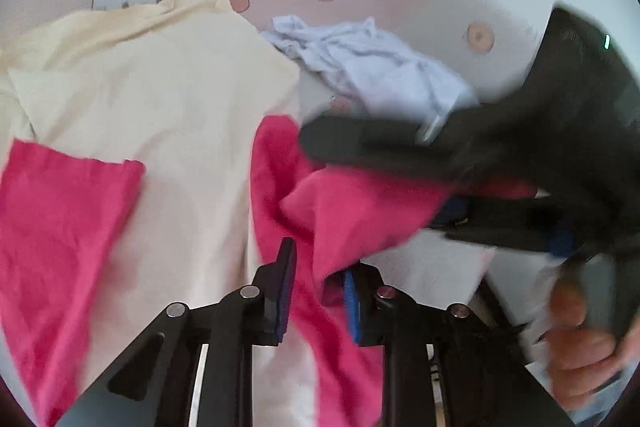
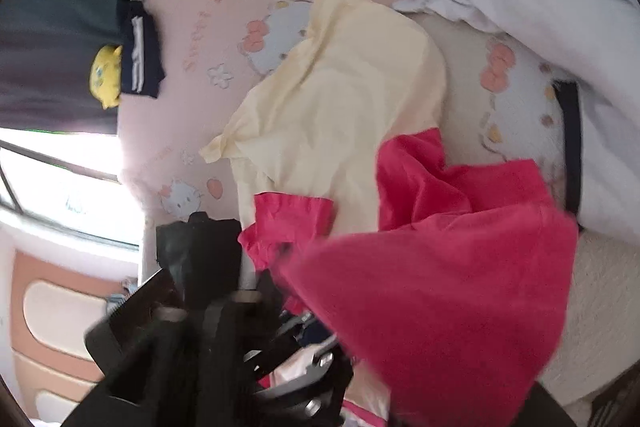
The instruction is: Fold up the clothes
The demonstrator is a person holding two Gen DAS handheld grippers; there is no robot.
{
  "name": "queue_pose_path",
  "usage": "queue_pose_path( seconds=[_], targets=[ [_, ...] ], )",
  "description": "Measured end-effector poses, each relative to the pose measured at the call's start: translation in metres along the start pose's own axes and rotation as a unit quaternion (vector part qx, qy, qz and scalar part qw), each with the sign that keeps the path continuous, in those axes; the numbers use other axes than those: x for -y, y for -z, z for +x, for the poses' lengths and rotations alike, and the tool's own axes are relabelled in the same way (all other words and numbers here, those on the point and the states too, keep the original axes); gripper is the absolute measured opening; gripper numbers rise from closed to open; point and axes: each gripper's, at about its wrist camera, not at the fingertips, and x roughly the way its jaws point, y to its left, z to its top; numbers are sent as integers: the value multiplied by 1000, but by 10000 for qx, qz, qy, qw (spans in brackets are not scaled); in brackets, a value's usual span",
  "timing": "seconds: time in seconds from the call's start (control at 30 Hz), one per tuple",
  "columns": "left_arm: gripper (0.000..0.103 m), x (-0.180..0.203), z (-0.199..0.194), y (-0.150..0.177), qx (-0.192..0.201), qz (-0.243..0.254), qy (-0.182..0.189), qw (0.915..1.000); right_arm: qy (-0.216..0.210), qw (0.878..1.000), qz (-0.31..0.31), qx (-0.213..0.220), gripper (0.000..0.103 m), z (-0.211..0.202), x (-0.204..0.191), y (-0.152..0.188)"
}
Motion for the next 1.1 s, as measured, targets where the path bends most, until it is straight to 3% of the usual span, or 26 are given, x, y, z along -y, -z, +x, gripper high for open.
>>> queue_pose_path(
  seconds=[0.1, 0.2, 0.3, 0.43, 0.47, 0.63, 0.83, 0.9, 1.03, 1.1],
  targets=[
    [16, -3, 3, 4, -64, -128, 43, 9999, -4, 9993, 336, 134, 56, -7, 10, -2],
    [16, -6, 4, 8, -115, -128, 5, 9999, -138, 9951, 951, 231, 73, -12, 29, -2],
    [16, -6, 4, 9, -162, -35, -119, 9998, -213, 9840, 1715, 426, 75, -18, 54, 2],
    [16, -10, 7, 10, -234, -102, -83, 9996, 113, 9774, 1961, 782, 74, -26, 69, 3],
    [16, -11, 8, 11, -275, -110, -90, 9995, 210, 9774, 1929, 838, 71, -27, 69, 2],
    [16, -16, 6, 16, -360, -214, 17, 9991, 740, 9825, 1497, 821, 16, -24, 62, -1],
    [17, -25, -9, 15, -339, -498, 552, 9967, 784, 9903, 862, 756, 11, -25, 39, -7],
    [22, -26, -13, 13, -368, -525, 575, 9963, 710, 9914, 686, 860, 11, -29, 30, -9],
    [66, -21, -27, 10, -269, -494, 518, 9971, 478, 9930, 488, 962, 11, -32, 14, -12],
    [67, -18, -37, 9, -155, -481, 644, 9966, 397, 9936, 373, 985, 11, -30, 6, -12]
  ],
)
